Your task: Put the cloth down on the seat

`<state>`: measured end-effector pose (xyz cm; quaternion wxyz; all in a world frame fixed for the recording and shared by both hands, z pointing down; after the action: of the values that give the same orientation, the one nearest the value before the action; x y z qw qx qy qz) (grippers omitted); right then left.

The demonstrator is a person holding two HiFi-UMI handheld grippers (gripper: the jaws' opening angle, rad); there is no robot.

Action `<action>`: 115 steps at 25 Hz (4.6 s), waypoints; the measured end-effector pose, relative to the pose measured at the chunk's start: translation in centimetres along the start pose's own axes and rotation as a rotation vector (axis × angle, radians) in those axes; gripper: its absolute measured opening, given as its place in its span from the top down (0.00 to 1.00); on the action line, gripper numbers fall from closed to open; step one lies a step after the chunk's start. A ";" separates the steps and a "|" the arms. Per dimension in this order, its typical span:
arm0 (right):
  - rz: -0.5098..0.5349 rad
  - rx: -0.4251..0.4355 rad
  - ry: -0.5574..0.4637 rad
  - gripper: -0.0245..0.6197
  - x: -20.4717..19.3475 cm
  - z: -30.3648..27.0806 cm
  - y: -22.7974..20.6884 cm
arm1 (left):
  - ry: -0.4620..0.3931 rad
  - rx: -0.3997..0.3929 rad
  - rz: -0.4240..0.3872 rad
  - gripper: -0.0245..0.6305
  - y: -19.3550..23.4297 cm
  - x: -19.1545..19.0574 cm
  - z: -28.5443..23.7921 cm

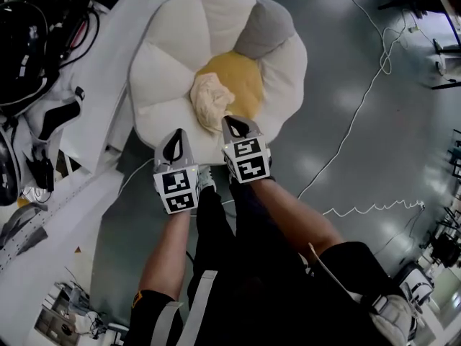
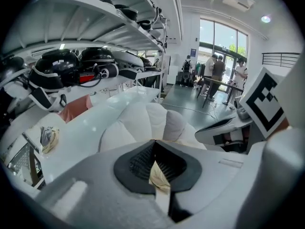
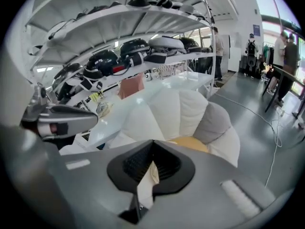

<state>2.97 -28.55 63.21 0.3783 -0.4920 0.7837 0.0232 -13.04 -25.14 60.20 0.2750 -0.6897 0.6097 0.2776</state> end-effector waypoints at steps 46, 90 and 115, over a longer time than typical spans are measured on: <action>0.195 0.056 -0.293 0.96 0.3 25.4 19.2 | -0.327 -0.064 0.065 0.96 -0.6 3.8 32.2; 0.298 -0.018 -0.422 0.96 -12.6 45.9 29.5 | -0.517 -0.152 -0.046 0.96 -9.4 -3.1 52.0; 0.272 -0.020 -0.416 0.96 -13.2 45.8 28.7 | -0.490 -0.131 -0.026 0.96 -9.7 -4.1 51.7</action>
<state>9.50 14.93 29.03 0.5199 -0.3703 0.7478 0.1827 -6.33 15.80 27.67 0.3729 -0.6259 0.4967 0.4716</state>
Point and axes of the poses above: the fingertips, and each gripper's own axes: z backward along the fingers, y to its left, x out of its top, the point moved 7 cm from there along z, backward along the fingers, and after that the axes turned 9 degrees about x, right-handed, at the moved point
